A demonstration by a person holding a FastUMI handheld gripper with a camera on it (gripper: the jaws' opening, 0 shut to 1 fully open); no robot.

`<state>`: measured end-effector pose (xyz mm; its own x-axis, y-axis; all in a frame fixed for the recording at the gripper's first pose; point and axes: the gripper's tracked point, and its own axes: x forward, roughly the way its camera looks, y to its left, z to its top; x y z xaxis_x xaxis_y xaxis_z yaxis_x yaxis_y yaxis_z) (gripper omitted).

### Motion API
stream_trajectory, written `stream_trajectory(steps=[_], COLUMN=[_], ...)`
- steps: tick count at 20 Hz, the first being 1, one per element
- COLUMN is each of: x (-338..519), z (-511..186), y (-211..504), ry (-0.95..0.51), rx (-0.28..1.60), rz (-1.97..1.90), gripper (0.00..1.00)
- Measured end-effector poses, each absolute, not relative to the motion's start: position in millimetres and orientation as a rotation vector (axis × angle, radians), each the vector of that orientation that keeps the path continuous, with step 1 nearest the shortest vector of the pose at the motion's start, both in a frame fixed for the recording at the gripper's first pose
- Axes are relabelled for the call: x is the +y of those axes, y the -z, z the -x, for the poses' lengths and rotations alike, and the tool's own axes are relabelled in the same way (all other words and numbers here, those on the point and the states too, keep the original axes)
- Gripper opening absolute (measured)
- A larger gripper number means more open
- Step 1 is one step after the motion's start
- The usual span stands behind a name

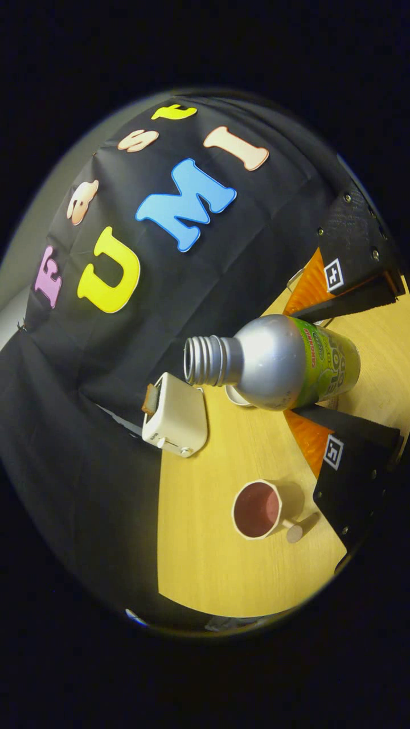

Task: Take the bottle from table, then pour the juice into the cup, finally place the bottle on the coaster

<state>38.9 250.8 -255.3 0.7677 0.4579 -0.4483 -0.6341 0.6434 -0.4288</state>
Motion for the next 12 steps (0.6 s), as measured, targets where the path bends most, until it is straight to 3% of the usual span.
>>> stream_trajectory(steps=[12], x=[243.9], z=[-73.9], y=[253.5], ry=[-0.593], rx=[0.449], rz=[-0.016], gripper=[0.76])
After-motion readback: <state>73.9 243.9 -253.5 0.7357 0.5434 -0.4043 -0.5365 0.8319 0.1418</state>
